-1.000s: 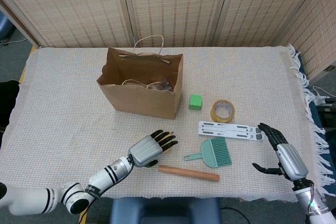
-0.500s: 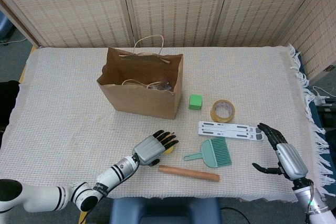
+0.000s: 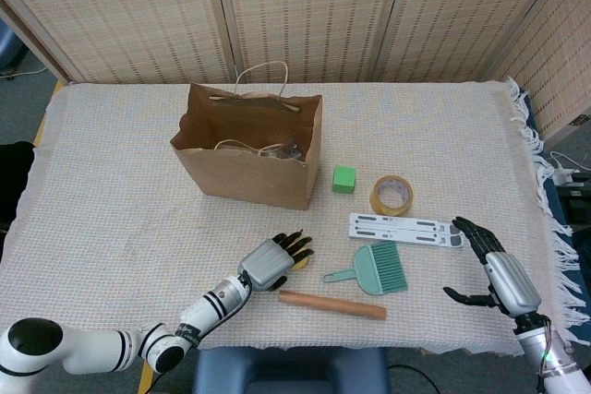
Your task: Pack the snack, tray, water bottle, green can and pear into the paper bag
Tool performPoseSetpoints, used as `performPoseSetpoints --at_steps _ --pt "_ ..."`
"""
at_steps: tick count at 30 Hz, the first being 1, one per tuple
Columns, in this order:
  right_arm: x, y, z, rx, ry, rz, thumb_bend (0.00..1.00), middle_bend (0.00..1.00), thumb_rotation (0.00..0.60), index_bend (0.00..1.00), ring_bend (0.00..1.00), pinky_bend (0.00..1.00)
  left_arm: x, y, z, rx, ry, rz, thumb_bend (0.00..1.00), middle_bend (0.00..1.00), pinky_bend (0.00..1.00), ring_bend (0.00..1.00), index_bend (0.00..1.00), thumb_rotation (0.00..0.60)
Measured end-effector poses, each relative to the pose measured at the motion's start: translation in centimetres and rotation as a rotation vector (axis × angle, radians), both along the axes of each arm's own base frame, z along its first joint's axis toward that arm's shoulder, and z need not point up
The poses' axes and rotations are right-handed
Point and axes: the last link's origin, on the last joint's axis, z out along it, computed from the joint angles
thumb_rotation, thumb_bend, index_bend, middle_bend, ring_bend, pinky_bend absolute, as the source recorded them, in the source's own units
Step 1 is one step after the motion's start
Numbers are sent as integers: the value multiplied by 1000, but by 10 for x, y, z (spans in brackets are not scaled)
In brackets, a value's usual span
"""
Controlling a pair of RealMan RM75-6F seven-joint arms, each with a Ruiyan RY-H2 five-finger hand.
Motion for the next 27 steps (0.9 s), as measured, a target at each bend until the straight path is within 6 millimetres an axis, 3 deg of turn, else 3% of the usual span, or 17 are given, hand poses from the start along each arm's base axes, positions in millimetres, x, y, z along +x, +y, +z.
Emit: performPoseSetpoints --at_steps 4,7,15,21,27 --pt "0 0 0 2 0 1 77 0 600 0 0 0 -3 0 1 31 -6 -3 574 518 694 472 574 600" --pt "0 0 0 0 0 2 77 0 600 0 0 0 -6 0 3 42 -3 -8 586 603 740 542 646 600" --pt "0 1 1 -4 0 2 77 0 600 0 0 0 -16 10 32 110 -17 0 594 640 753 571 659 600" --pt "0 1 2 -10 -1 2 77 0 600 0 0 0 -34 25 79 211 -33 51 594 638 751 571 653 600" --pt "0 2 2 -11 -2 6 77 0 600 0 0 0 -76 43 146 375 -17 174 598 639 749 571 654 600"
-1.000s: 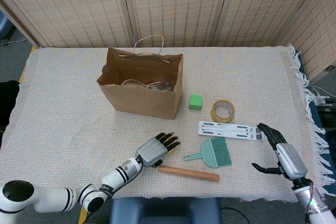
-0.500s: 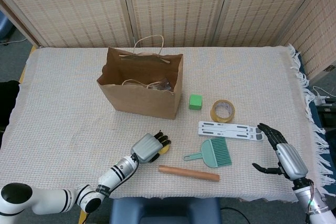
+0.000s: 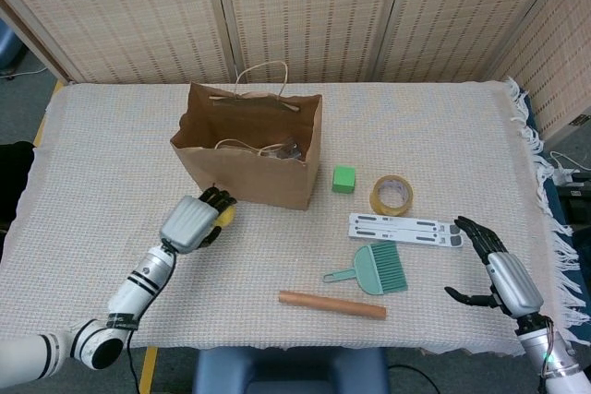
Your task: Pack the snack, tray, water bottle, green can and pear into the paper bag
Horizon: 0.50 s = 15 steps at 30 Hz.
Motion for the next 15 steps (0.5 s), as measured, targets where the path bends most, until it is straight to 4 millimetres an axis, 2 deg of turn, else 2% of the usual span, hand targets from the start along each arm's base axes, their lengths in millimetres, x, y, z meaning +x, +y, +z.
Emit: performPoseSetpoints --at_steps 4,8,11,15 --pt "0 0 0 -1 2 1 77 0 600 0 0 0 -35 11 56 158 12 99 597 641 747 571 659 600" --pt "0 0 -1 -1 5 1 77 0 600 0 0 0 -56 20 94 283 -54 202 600 640 742 571 658 600" --pt "0 1 -1 -4 7 2 78 0 600 0 0 0 -61 24 116 378 -126 230 602 637 737 571 653 600" --pt "0 1 -1 -5 9 2 77 0 600 0 0 0 -52 26 132 459 -312 240 603 631 732 571 648 600"
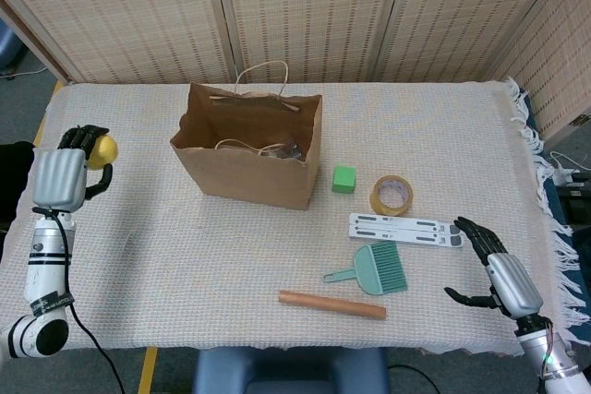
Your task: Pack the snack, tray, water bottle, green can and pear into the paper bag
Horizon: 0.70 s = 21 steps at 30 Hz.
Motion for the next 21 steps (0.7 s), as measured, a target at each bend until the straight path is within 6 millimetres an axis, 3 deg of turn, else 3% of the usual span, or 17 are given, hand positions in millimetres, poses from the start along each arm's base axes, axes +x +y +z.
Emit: performPoseSetpoints --at_steps 6,10,16,21 --pt "0 0 0 2 6 2 77 0 600 0 0 0 43 -3 -7 -1 -290 -88 605 637 734 571 661 600" --pt "0 1 0 0 8 4 77 0 600 0 0 0 85 0 -23 -60 -449 -152 605 637 733 571 662 600" --pt "-1 1 0 3 14 10 78 0 600 0 0 0 142 11 -50 -127 -497 -250 604 637 733 571 662 600" --pt "-1 0 1 3 16 9 77 0 600 0 0 0 174 26 -73 -164 -447 -289 603 628 728 567 648 600"
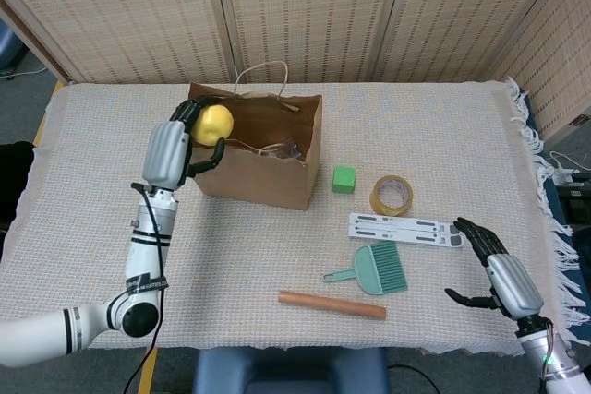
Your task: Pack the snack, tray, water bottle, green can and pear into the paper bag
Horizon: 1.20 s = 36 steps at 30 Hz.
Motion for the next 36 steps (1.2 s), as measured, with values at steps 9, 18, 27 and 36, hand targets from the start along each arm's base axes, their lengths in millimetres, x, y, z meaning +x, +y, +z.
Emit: performPoseSetpoints --at_steps 9,18,27,36 --pt "-1 0 1 6 1 -5 77 0 600 0 0 0 19 4 -37 -94 100 -24 412 57 218 19 93 600" --pt "-2 1 2 0 10 -9 78 0 600 0 0 0 24 -4 -47 -155 138 -34 403 0 157 0 24 600" --pt "-3 1 3 -12 24 -10 77 0 600 0 0 0 6 -18 -19 -136 103 -27 404 0 165 0 26 600" --pt "-5 2 2 -7 73 3 77 0 600 0 0 0 -64 -52 50 25 174 49 444 20 180 0 71 600"
